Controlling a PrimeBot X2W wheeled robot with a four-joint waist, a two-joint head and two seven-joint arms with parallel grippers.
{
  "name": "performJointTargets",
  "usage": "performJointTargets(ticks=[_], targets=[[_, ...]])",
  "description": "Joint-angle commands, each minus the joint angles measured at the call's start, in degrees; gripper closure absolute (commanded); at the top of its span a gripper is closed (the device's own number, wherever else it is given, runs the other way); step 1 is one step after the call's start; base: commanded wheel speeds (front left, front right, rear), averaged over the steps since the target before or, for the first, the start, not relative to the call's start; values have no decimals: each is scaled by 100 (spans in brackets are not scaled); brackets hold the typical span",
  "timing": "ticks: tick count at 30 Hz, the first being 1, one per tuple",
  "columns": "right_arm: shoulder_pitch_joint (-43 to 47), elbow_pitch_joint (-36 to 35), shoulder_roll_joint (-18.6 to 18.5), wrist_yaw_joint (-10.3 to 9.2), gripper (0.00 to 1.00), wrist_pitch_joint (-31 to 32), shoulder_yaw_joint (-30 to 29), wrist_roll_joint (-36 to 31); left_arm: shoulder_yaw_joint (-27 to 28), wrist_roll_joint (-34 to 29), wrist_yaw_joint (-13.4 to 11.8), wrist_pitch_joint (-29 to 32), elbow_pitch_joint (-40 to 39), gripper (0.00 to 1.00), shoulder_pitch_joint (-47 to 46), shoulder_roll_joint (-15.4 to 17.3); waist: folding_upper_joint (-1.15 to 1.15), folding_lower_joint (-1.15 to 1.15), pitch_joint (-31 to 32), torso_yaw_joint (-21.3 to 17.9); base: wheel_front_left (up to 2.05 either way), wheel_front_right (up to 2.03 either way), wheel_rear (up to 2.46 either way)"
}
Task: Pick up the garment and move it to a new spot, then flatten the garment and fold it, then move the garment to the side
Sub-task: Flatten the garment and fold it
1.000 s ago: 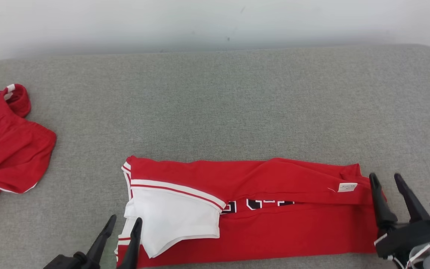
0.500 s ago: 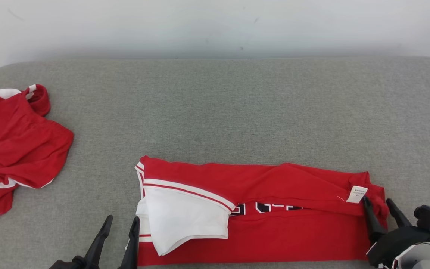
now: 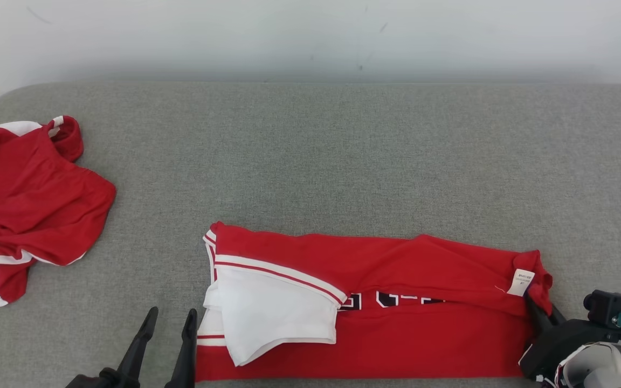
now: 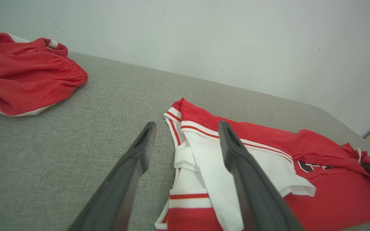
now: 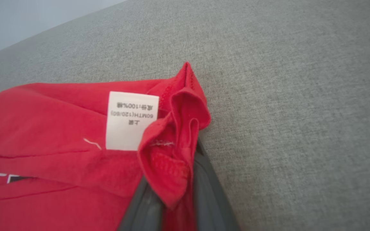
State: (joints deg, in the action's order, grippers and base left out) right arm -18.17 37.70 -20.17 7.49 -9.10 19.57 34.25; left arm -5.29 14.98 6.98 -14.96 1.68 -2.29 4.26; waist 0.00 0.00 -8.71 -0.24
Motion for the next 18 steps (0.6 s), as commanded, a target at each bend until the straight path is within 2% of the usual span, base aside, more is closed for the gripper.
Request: performJointTargets(ticks=[1, 11, 16, 18], targets=[[-51, 45, -39, 0, 100, -54, 11, -19, 48, -52, 19, -30, -11, 0, 67, -16, 0, 0, -1, -11, 0, 0, 0], [-462, 377, -668, -2, 100, -309, -581, -262, 314, -95, 30, -30, -146, 0, 110, -94, 0, 0, 68, -80, 0, 0, 0], [-435, 163, -662, -2, 100, -259, -607, -138, 445, -93, 15, -29, -196, 0, 170, -119, 0, 0, 135, -148, 0, 0, 0], [-391, -109, -550, -2, 100, -177, -521, -3, 498, -75, 3, -29, -230, 0, 195, -128, 0, 0, 170, -192, 0, 0, 0]])
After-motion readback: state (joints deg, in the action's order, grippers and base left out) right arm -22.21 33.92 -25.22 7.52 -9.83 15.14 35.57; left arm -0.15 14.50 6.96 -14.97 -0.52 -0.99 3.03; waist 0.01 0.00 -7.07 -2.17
